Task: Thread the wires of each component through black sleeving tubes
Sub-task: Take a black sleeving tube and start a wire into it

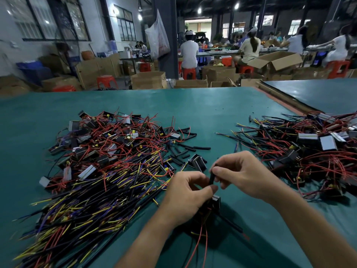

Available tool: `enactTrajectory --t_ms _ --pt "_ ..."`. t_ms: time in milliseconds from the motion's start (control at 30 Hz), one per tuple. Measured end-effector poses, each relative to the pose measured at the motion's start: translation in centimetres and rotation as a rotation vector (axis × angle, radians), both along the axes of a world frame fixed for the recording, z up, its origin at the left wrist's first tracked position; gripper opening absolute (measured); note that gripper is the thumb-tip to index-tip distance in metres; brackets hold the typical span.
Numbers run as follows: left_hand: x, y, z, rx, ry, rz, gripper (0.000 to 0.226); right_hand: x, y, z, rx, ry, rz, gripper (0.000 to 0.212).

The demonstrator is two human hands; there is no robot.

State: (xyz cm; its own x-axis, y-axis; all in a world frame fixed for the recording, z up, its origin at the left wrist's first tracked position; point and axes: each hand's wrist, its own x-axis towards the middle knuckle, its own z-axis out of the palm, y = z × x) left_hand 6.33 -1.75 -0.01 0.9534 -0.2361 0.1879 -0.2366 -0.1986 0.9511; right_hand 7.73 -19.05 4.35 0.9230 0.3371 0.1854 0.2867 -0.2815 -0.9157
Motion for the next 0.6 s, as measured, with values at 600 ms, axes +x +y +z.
enactTrajectory --t_ms 600 --pt "-0.3 0.0 -0.2 0.185 -0.006 0.100 0.020 0.5 -1.2 2.6 -0.241 0.063 -0.218 0.035"
